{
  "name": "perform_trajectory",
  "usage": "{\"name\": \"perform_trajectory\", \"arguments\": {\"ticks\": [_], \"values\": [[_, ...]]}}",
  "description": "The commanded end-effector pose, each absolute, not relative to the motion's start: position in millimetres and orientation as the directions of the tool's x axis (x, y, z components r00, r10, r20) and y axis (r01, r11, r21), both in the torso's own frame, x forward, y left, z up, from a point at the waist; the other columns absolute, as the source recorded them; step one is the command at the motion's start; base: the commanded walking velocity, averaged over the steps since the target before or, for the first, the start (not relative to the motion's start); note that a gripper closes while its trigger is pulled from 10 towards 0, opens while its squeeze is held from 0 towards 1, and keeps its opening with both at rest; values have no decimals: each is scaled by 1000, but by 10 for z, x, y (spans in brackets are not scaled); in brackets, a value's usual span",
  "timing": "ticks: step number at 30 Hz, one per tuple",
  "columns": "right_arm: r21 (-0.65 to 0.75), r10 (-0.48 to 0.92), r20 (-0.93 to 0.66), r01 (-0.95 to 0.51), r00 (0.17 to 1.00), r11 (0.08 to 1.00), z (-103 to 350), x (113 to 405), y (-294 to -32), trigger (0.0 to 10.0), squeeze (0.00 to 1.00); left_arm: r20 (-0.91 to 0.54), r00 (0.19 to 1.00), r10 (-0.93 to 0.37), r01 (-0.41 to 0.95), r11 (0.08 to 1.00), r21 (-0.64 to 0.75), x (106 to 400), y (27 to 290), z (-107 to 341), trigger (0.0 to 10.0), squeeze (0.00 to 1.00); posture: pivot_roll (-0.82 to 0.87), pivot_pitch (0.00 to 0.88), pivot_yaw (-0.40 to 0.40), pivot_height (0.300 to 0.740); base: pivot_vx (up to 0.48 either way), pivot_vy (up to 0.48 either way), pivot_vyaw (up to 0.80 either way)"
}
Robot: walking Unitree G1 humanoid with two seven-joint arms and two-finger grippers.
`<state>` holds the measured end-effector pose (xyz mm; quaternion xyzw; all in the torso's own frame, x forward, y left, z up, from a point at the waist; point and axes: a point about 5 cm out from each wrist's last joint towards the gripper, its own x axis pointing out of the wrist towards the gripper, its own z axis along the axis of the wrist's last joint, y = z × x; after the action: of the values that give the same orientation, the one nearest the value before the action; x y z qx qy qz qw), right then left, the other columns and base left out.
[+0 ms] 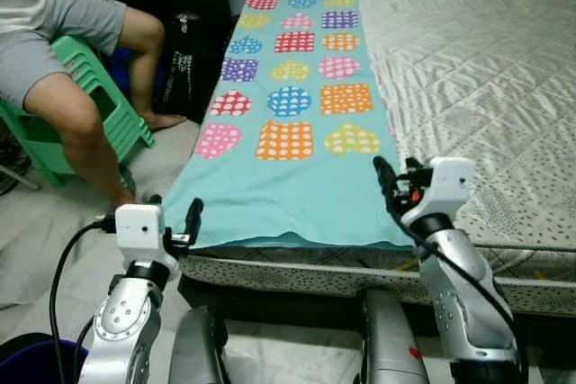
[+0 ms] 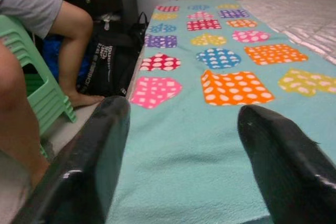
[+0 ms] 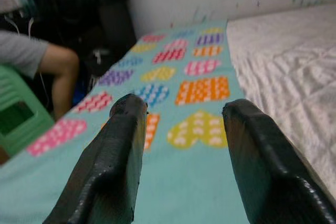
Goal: Clean up the room
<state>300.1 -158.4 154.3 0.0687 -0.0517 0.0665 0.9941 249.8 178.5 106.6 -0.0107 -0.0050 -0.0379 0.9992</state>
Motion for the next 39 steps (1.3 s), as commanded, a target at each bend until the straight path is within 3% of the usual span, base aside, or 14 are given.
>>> {"name": "perform_trajectory", "arguments": {"ticks": [1, 7, 8, 38, 39], "values": [[146, 137, 125, -155, 983, 977, 1546, 3035, -1551, 10000, 0, 8, 996, -93, 93, 996, 2, 2480, 1765, 1103, 10000, 1000, -186, 0, 110, 571, 0, 0, 0], [151, 131, 152, -154, 980, 976, 1589, 3118, -1544, 10000, 0, 19, 989, -148, 147, 988, 45, 2521, 1662, 1213, 10000, 1000, -186, 0, 114, 611, 0, 0, 0], [151, 132, 156, -155, 979, 976, 1600, 3130, -1543, 10000, 0, 23, 988, -151, 149, 987, 52, 2544, 1652, 1241, 10000, 851, -186, 0, 115, 616, 0, 0, 0], [151, 132, 164, -157, 978, 976, 1597, 3144, -1544, 10000, 0, 20, 988, -152, 150, 987, 57, 2554, 1643, 1260, 10000, 851, -188, 0, 118, 621, 0, 0, 0], [159, 103, 157, -128, 982, 979, 1536, 3116, -1594, 10000, 0, 5, 994, -110, 110, 993, 48, 2596, 1620, 1167, 10000, 0, -227, 0, 148, 621, 0, 0, 0]]}}
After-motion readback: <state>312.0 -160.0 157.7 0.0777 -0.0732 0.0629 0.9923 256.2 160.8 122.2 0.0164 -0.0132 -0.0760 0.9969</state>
